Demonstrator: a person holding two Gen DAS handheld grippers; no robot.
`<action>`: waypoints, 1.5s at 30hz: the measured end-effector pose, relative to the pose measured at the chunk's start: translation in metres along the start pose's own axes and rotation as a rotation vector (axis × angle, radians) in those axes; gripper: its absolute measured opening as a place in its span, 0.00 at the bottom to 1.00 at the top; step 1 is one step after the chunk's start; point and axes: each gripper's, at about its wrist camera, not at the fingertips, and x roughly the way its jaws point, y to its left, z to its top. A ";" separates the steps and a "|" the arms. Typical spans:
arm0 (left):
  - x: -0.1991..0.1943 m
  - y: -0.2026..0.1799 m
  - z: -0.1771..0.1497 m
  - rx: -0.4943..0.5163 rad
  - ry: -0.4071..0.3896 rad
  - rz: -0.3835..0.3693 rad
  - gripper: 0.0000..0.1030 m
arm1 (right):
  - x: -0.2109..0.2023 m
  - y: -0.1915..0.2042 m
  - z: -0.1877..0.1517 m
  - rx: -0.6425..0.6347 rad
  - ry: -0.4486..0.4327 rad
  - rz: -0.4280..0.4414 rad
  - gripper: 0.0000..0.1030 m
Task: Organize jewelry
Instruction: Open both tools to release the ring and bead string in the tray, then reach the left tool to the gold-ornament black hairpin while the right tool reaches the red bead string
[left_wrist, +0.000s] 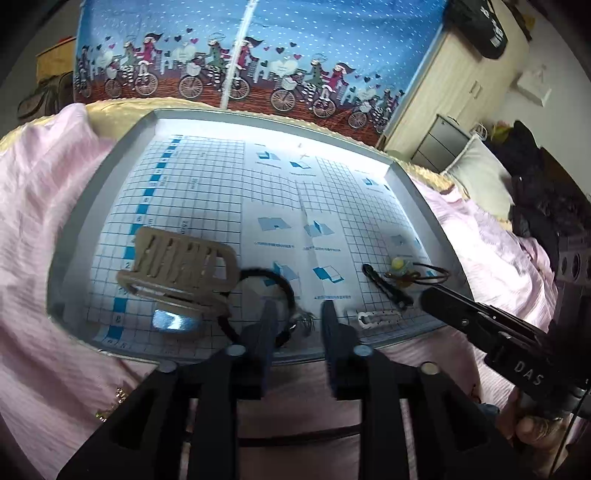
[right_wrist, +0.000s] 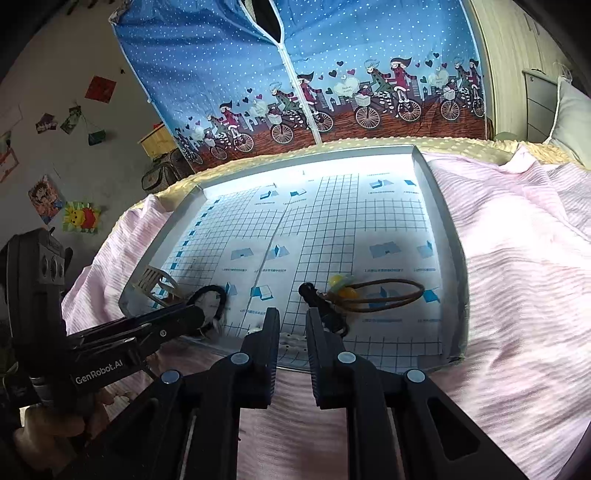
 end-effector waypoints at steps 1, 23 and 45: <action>-0.004 0.001 0.000 -0.007 -0.009 0.001 0.34 | -0.004 0.000 0.002 0.002 -0.008 -0.001 0.16; -0.178 -0.053 -0.044 0.083 -0.416 0.035 0.98 | -0.161 0.042 -0.047 -0.140 -0.293 -0.103 1.00; -0.181 -0.063 -0.158 -0.005 -0.116 0.203 0.98 | -0.208 0.039 -0.136 0.026 -0.160 -0.135 1.00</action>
